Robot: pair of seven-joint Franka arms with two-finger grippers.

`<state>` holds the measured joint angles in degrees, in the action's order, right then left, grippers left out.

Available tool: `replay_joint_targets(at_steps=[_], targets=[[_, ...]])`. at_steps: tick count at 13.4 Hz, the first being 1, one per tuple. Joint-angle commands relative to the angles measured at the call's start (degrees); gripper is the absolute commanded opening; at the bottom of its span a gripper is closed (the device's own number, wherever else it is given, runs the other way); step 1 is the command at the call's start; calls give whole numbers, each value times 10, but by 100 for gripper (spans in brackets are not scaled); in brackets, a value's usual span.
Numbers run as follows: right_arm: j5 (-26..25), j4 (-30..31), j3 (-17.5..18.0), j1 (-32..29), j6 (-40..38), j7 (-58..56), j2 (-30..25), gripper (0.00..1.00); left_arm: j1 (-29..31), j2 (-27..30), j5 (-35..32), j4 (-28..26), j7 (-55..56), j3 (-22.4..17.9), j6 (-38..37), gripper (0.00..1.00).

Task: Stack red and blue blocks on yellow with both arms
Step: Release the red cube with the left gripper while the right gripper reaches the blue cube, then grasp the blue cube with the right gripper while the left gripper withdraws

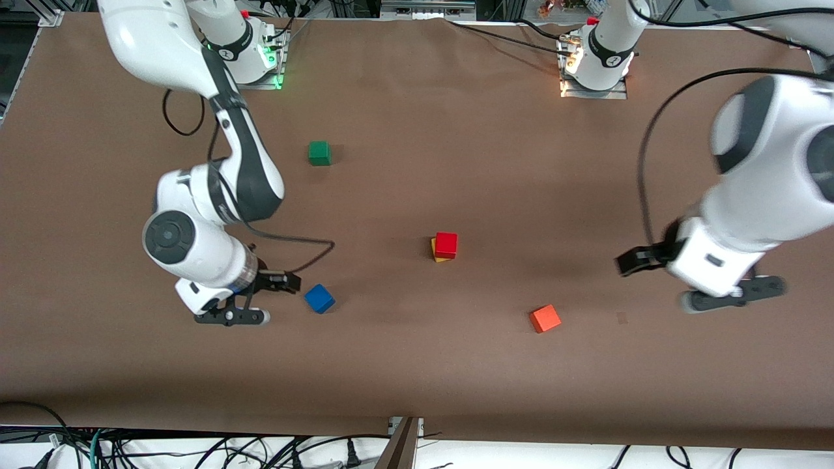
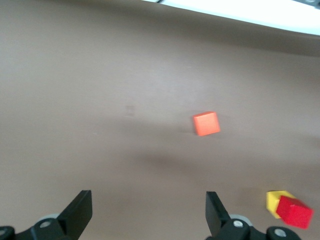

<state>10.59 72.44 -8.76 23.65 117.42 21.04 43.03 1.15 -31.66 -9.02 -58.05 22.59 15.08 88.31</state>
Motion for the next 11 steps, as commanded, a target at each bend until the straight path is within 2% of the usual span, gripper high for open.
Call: replay_joint_targets(at_steps=[1,4,6,9,11], targets=[[45,-34,-1,3,26,115,51,99,20,33,-9,-10,-29,-7,-9,100],[50,-34,0,19,74,194,87,99,48,46,4,-8,-47,-15,-50,100],[51,-32,9,21,80,205,99,99,66,69,25,-17,-123,-19,-62,100],[50,-30,10,23,90,206,116,95,67,163,51,-162,-134,-24,-43,100],[49,-31,10,23,97,201,115,78,80,209,59,-230,-138,-36,-10,100]])
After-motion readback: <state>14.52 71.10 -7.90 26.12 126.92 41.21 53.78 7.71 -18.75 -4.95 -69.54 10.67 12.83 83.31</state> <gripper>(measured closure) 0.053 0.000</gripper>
